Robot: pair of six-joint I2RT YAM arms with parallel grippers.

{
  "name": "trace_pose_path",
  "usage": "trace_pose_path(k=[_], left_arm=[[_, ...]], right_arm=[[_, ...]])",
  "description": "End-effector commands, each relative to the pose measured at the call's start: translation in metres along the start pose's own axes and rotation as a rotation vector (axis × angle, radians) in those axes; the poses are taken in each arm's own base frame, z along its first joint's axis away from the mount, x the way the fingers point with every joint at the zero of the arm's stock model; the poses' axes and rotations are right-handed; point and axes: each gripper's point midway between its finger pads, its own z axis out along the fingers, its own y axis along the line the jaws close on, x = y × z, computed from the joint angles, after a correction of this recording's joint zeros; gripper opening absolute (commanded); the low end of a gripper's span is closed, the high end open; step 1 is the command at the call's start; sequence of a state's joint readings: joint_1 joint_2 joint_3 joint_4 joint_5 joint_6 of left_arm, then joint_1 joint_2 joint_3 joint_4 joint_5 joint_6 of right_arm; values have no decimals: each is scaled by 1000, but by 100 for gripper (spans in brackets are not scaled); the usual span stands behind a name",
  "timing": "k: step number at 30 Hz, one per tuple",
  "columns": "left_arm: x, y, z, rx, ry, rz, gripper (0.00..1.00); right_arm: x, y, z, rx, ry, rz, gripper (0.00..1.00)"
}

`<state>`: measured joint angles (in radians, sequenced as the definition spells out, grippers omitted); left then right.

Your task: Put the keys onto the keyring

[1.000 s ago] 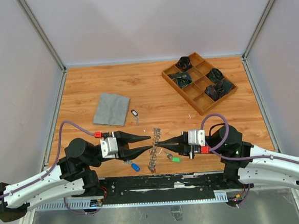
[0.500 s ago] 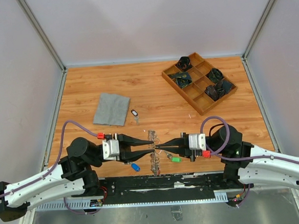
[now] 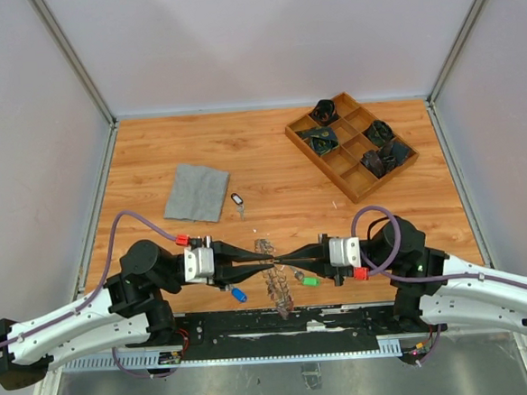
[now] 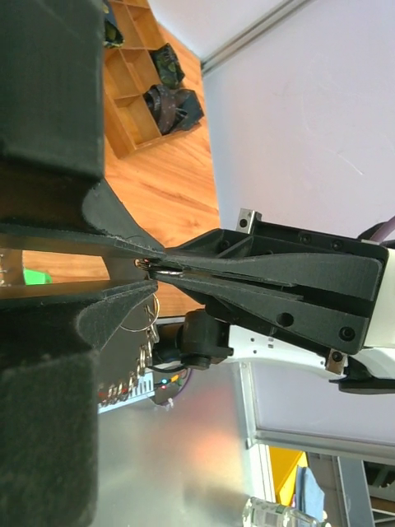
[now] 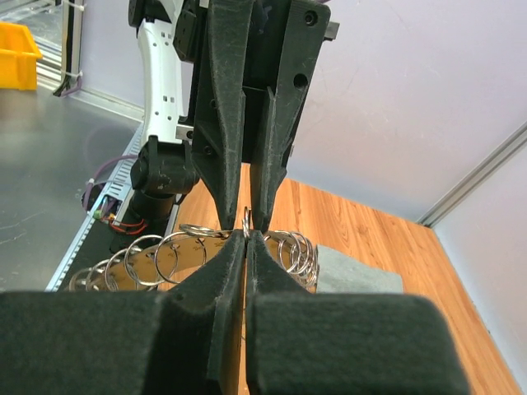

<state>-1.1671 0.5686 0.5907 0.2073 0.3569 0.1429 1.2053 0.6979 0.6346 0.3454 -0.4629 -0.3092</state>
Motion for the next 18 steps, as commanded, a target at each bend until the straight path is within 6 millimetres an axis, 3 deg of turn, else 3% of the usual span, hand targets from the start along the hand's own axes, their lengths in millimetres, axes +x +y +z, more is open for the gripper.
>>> trace_pose_path(k=[1, 3, 6, 12, 18], left_arm=[[-11, 0, 4, 19, -9, 21, 19], [-9, -1, 5, 27, 4, 18, 15], [-6, -2, 6, 38, 24, 18, 1], [-2, 0, 5, 31, 52, 20, 1], [-2, -1, 4, 35, 61, 28, 0]], right_arm=[[-24, -4, 3, -18, -48, -49, 0], [-23, -2, 3, -29, -37, -50, 0], [-23, 0, 2, -42, -29, -52, 0], [-26, 2, -4, -60, -5, -61, 2], [-24, 2, -13, -58, 43, -67, 16]])
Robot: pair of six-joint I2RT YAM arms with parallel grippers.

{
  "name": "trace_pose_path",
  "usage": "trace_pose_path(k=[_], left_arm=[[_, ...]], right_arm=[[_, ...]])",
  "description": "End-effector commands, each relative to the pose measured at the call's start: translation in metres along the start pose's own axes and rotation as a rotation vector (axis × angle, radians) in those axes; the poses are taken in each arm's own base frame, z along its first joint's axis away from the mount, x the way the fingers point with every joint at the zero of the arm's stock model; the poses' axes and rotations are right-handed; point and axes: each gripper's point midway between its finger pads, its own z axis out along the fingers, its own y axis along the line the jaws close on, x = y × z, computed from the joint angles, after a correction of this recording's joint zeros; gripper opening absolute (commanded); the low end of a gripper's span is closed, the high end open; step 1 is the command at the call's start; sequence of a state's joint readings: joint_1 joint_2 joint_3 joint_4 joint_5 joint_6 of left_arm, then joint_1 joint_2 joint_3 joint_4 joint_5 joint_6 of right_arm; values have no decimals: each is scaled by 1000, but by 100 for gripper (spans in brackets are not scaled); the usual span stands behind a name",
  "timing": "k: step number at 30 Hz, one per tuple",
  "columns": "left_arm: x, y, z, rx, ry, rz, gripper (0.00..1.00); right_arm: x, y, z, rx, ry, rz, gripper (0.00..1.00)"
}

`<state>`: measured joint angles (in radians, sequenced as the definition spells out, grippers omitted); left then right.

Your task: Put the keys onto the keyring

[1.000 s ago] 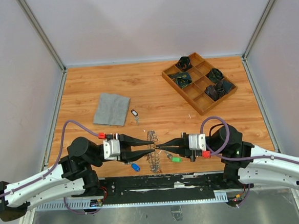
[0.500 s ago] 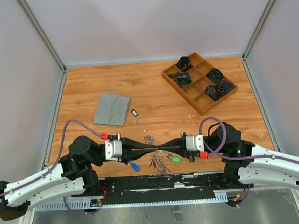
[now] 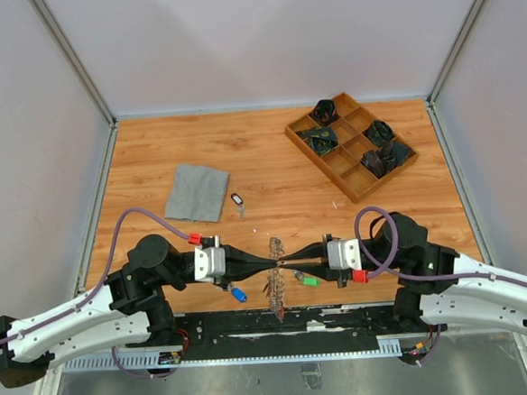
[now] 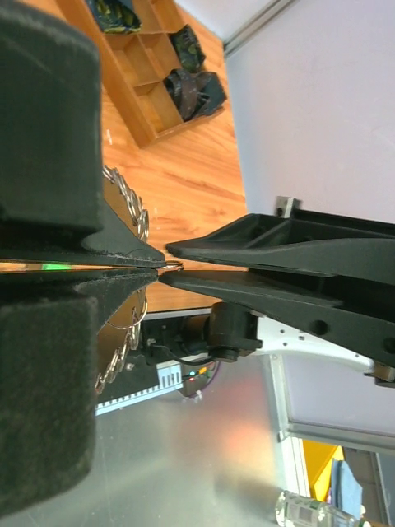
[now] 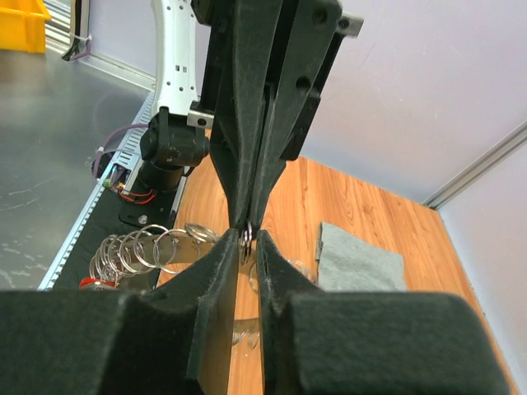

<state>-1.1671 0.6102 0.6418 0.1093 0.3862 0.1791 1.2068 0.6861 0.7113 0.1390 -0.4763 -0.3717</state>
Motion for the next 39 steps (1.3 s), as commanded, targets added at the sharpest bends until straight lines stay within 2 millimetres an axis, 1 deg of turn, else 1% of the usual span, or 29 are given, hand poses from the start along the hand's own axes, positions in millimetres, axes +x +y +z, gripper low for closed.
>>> trace_pose_path(k=[1, 7, 15, 19, 26, 33, 37, 38, 39], left_arm=[[-12, 3, 0, -6, -16, 24, 0], [-14, 2, 1, 5, -24, 28, 1], [-18, 3, 0, -3, -36, 39, 0], [-18, 3, 0, -2, -37, 41, 1], [-20, 3, -1, -1, -39, 45, 1], [-20, 3, -2, 0, -40, 49, 0], [-20, 4, -2, -12, -41, 51, 1], [-18, 5, -2, -15, -37, 48, 2], [-18, 5, -2, -18, -37, 44, 10]], right_arm=[[-27, -4, -9, -2, -41, -53, 16], [-24, -3, -11, 0, -22, -46, 15], [-10, 1, -13, -8, 27, -24, 24], [-5, 2, -10, -17, 43, -16, 25], [1, 3, -7, -24, 61, -9, 19], [5, 2, -5, -24, 88, 4, 2], [1, -5, -5, 5, 86, 3, 0], [-1, -7, -4, 10, 78, 2, 0], [-3, -8, -4, 16, 71, 1, 0]])
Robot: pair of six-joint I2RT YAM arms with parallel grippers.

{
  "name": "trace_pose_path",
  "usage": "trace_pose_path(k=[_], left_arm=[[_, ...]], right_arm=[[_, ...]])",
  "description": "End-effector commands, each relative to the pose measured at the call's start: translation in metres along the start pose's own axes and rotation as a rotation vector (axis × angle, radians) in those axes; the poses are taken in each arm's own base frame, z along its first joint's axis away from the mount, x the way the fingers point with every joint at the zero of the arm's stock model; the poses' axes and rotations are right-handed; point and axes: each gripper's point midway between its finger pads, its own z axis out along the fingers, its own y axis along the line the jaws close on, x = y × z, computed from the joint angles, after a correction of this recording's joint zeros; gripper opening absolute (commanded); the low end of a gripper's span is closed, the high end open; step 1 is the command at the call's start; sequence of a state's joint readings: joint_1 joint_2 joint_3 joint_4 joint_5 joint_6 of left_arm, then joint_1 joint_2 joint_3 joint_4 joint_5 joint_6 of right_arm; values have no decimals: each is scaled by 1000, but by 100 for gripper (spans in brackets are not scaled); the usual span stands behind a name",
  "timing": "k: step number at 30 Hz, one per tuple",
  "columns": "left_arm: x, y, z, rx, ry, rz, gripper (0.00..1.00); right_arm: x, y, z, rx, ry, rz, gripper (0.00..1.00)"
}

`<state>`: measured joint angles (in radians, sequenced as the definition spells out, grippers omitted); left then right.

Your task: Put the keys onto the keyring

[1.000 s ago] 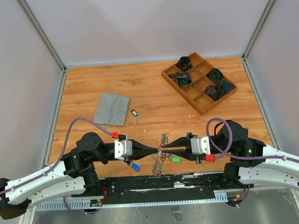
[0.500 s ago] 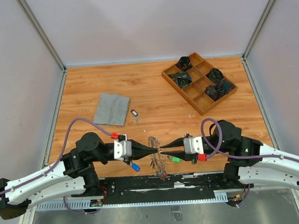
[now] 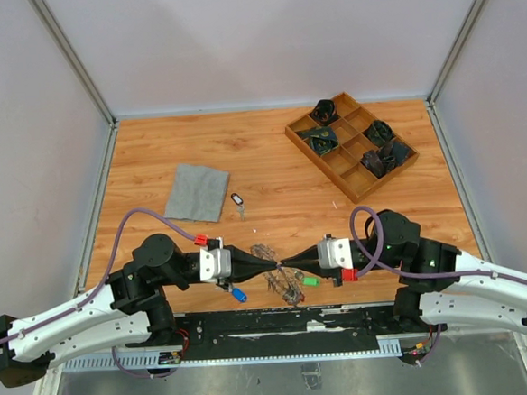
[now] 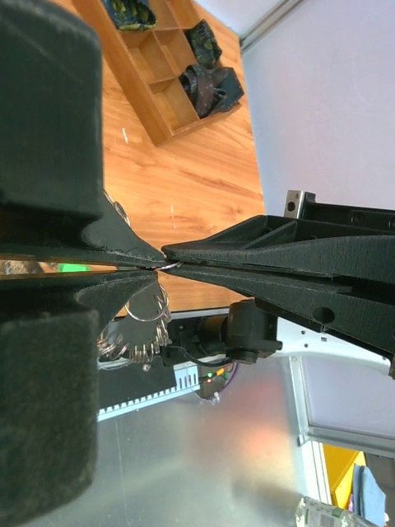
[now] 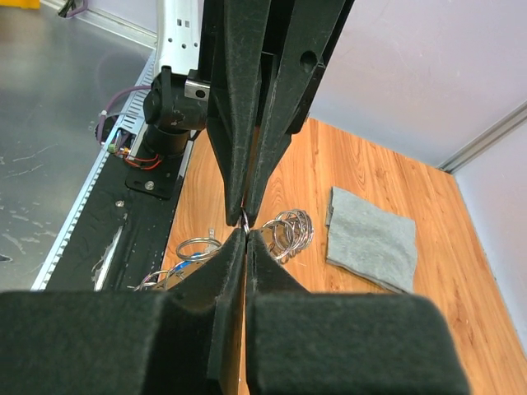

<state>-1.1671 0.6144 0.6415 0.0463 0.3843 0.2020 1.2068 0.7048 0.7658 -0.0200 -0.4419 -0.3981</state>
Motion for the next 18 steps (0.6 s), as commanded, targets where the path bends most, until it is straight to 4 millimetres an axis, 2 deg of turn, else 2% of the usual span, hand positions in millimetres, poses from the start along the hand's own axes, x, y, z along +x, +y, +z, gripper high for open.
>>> trace_pose_path(k=[1, 5, 14, 18], left_arm=[[-34, 8, -2, -33, -100, 42, 15], [-31, 9, -2, -39, -100, 34, 24], [-25, 8, 0, -37, -88, 18, 25], [-24, 6, 0, -31, -88, 9, 31]], right_arm=[[-23, -10, -1, 36, -55, -22, 0], [-31, -12, -2, 41, -87, -29, 0], [-38, -17, -3, 69, -118, -40, 0], [-38, -22, -4, 99, -121, -39, 0]])
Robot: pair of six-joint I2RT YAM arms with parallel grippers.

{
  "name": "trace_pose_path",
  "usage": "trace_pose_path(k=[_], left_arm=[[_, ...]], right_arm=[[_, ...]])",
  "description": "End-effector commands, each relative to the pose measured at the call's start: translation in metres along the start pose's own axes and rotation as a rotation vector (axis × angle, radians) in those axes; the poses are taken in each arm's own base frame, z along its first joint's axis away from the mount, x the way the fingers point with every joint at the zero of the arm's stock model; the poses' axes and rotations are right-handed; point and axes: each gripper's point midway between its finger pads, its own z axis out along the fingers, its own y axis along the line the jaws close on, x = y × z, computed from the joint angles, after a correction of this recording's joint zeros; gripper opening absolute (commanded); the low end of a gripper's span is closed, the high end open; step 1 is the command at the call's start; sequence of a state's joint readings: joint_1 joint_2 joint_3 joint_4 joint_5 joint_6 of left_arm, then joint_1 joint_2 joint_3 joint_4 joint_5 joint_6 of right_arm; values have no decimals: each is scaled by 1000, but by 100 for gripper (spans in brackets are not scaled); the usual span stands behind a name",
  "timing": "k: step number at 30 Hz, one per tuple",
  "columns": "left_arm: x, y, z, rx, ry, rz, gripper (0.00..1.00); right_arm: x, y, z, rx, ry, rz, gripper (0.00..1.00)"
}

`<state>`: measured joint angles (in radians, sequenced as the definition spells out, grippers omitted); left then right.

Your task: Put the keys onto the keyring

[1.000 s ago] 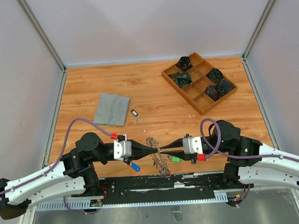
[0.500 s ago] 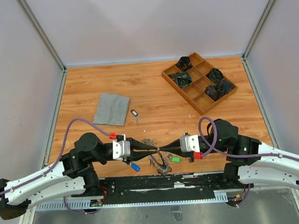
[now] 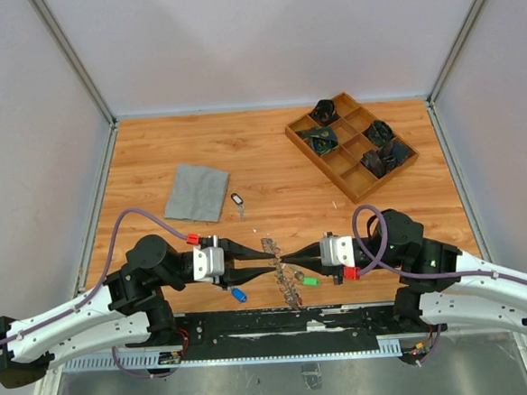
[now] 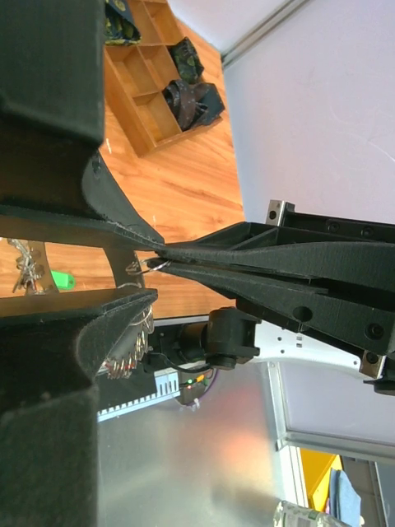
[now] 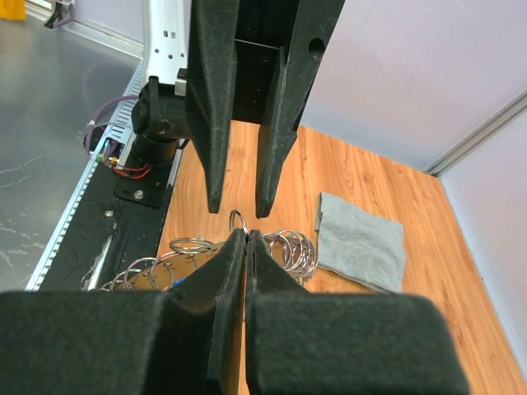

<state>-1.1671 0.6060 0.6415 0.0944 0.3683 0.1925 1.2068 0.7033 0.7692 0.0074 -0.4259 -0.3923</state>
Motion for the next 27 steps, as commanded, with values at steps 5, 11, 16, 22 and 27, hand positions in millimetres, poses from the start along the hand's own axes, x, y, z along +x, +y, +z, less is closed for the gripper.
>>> trace_pose_path(k=[5, 11, 16, 22, 27], left_arm=[[-10, 2, 1, -15, -47, -11, 35], [-8, 7, 2, -49, -64, -31, 34], [-6, 11, 2, -78, -75, -40, 28], [-9, 17, 0, -113, -94, -39, 22], [-6, 19, 1, -126, -86, -41, 17]], right_arm=[[-31, -22, -4, 108, -100, -27, 0], [-36, -23, -5, 114, -121, -28, 0], [-37, -22, -4, 111, -128, -25, 0], [-37, -20, -3, 99, -130, -23, 0], [-38, -20, -3, 96, -137, -24, 0]])
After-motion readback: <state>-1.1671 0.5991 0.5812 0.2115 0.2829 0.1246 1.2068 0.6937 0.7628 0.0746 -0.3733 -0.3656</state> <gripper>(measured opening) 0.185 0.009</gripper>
